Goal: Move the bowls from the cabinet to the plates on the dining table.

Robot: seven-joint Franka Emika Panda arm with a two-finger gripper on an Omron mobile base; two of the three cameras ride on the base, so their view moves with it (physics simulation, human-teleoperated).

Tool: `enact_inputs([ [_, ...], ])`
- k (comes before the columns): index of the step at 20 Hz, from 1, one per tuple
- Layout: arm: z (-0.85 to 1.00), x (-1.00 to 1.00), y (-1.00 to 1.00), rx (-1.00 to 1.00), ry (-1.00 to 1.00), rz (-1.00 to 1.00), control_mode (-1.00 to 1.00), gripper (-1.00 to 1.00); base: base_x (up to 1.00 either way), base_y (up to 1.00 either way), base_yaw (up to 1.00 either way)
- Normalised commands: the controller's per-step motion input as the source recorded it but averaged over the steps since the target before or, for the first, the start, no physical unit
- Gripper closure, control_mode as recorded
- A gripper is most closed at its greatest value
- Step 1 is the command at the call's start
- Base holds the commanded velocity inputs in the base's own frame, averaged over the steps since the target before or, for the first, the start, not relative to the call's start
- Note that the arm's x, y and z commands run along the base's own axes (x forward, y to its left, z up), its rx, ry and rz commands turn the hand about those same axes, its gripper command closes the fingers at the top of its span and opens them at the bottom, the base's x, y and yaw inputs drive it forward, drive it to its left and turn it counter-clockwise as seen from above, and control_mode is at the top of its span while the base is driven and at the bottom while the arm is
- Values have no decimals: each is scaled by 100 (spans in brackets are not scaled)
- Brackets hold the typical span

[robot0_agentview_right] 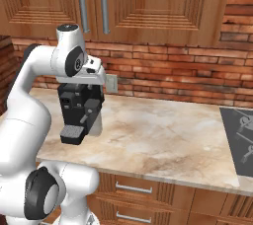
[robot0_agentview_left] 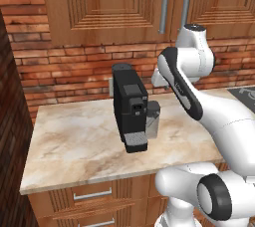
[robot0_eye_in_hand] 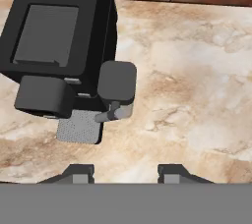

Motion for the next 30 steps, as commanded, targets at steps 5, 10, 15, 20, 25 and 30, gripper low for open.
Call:
enact_inputs([
  [5,6,-17,0,0,-5,0,-100,-100,0,0,0],
  [10,26,-32,0,0,-10,0,-100,-100,0,0,0],
  [15,42,-24,0,0,-10,-1,-100,-100,0,0,0],
  [20,50,-8,0,0,-8,-4,-100,-100,0,0,0],
  [25,56,-5,-6,0,-7,-5,-100,-100,0,0,0],
  [30,60,-4,-15,0,-8,-6,-100,-100,0,0,0],
])
